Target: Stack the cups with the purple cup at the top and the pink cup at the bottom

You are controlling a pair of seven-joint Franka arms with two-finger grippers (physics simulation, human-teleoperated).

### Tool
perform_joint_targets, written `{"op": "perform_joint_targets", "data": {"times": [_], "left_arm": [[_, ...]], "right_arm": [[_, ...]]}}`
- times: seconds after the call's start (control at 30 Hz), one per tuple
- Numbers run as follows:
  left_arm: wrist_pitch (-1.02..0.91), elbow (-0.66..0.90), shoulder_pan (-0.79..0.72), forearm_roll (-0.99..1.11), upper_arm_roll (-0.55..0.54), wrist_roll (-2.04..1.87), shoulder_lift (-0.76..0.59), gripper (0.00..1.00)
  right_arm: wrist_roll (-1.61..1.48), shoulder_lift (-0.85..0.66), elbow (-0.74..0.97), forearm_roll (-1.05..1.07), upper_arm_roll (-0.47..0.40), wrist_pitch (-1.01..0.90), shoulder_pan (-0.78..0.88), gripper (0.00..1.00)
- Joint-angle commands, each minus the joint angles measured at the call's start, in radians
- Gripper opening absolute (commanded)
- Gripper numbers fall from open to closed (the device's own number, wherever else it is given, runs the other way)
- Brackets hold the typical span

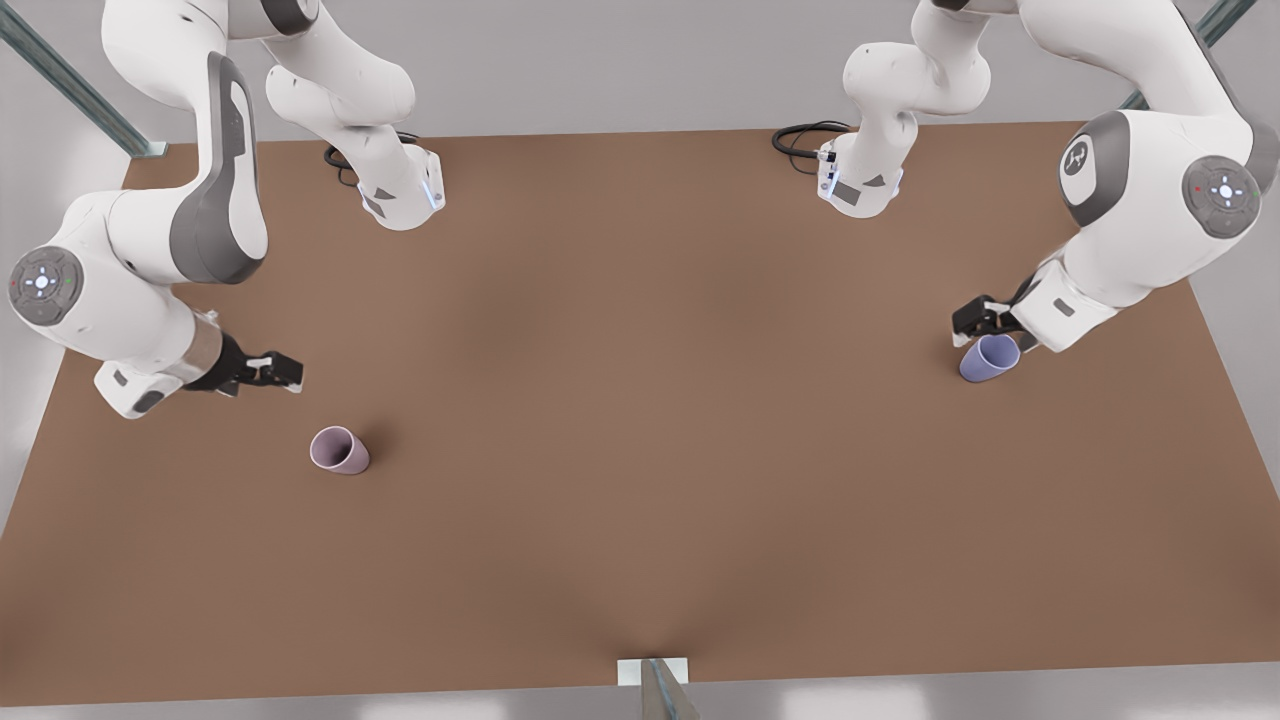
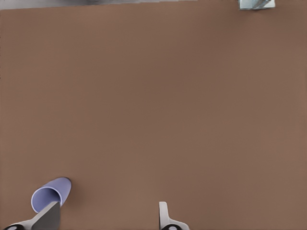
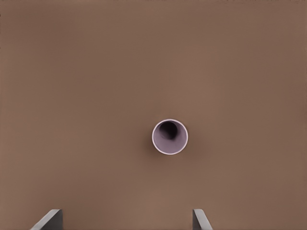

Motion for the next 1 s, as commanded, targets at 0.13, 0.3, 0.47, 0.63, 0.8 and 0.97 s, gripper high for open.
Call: {"op": "perform_joint_targets", "data": {"times": [0.13, 0.3, 0.47, 0.63, 0.8, 0.97], "left_arm": [[0.064, -0.003, 0.000, 0.003, 0.002, 0.004, 0.000, 1.00], [0.013, -0.023, 0.000, 0.002, 0.011, 0.004, 0.000, 1.00], [0.007, -0.029, 0.000, 0.002, 0.011, 0.009, 0.004, 1.00], [-0.001, -0.020, 0.000, 0.003, 0.010, 0.018, 0.000, 1.00], [-0.028, -0.017, 0.002, 0.055, 0.006, 0.019, -0.007, 1.00], [-0.037, -0.018, 0.000, 0.046, 0.006, 0.019, -0.003, 1.00]], "right_arm": [[-0.021, 0.010, 0.000, 0.001, 0.000, 0.085, 0.002, 1.00], [-0.140, 0.127, -0.075, -0.001, -0.005, 0.267, -0.016, 1.00], [-0.262, 0.246, -0.141, -0.005, -0.008, 0.452, -0.090, 1.00], [-0.297, 0.268, -0.189, -0.005, -0.008, 0.560, -0.107, 1.00], [-0.306, 0.320, -0.184, -0.008, -0.008, 0.603, -0.115, 1.00], [-0.334, 0.312, -0.210, -0.008, -0.006, 0.617, -0.124, 1.00]]}}
